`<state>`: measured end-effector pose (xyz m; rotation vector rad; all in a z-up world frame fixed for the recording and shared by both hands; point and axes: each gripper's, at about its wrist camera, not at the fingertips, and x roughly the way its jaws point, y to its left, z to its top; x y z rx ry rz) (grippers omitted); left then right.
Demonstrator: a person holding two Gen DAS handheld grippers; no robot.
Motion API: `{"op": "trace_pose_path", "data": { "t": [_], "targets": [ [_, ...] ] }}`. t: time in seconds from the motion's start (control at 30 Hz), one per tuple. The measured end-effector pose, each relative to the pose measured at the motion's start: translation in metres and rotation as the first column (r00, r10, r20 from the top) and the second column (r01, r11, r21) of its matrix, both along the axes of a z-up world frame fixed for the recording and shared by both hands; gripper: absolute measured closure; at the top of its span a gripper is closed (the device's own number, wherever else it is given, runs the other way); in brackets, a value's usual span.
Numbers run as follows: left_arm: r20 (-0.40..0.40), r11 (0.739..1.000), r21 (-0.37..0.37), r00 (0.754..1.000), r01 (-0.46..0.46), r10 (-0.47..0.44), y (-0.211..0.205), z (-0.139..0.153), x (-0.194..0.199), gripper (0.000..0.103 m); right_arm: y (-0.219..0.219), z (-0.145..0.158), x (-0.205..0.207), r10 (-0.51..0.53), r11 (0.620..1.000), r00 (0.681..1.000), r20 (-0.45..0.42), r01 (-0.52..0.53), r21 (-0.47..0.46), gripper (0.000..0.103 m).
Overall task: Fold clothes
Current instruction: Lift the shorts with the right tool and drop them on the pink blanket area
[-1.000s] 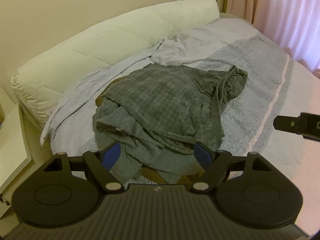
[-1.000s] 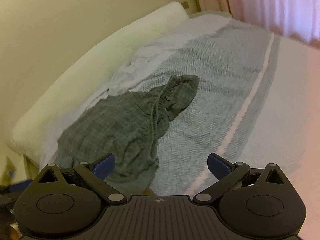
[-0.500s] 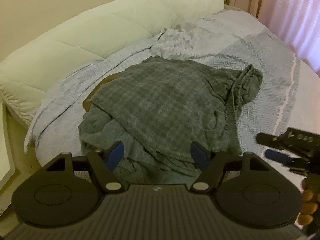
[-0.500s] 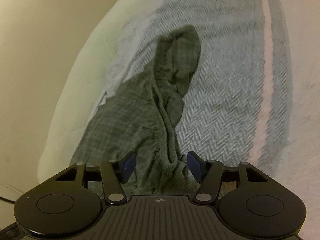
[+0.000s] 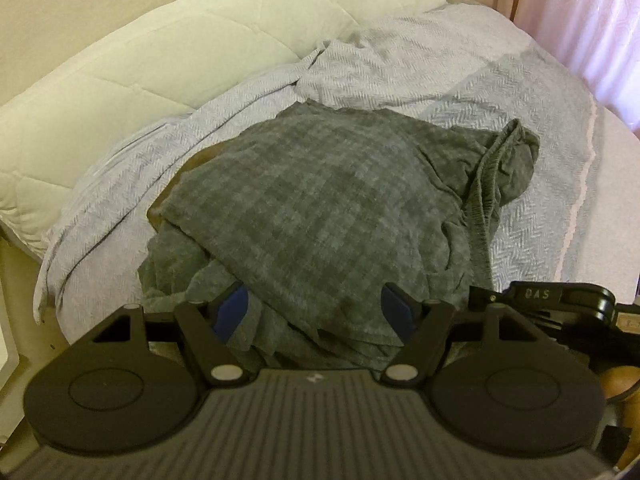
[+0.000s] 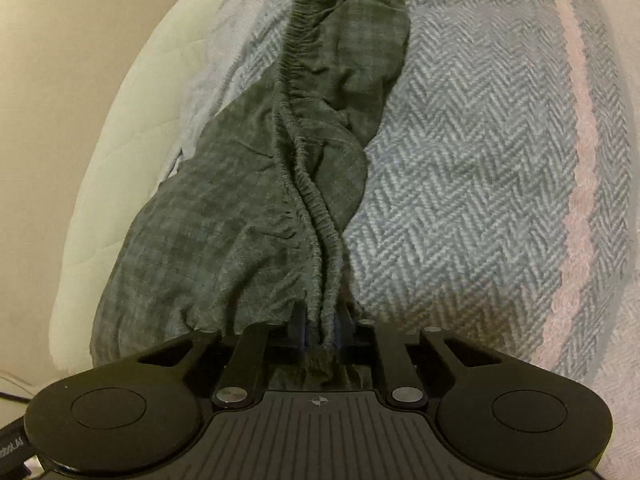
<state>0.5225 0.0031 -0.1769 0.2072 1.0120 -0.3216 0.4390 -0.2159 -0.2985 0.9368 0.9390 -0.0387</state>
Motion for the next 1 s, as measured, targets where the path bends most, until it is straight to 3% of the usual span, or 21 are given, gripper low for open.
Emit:
{"op": "trace_pose_path", "data": {
  "t": [0.17,0.47,0.77,1.0],
  "targets": [
    [0.039,0.999,-0.041,0.999,-0.001,0.002,0.002,0.023,-0.004,0.033,-0.012,0.042,-0.034,-0.032,0.999,0.993,0.112,0.033,-0.006,0.095],
    [0.111,0.991,-0.119,0.992,0.067,-0.054,-0.012,0.071,-0.037,0.033,-0.047,0.131,-0.101,-0.103,0.992,0.945,0.310,0.118,-0.033,0.095],
    [0.144,0.966,-0.157,0.972,0.207,-0.185,-0.048,0.106,-0.112,0.033,-0.072,0.194,-0.239,-0.219,0.963,0.898,0.382,0.263,-0.064,0.095],
    [0.166,0.917,-0.197,0.934,0.347,-0.318,-0.095,0.127,-0.201,0.033,-0.103,0.242,-0.366,-0.314,0.923,0.856,0.411,0.376,-0.079,0.095]
  ]
}}
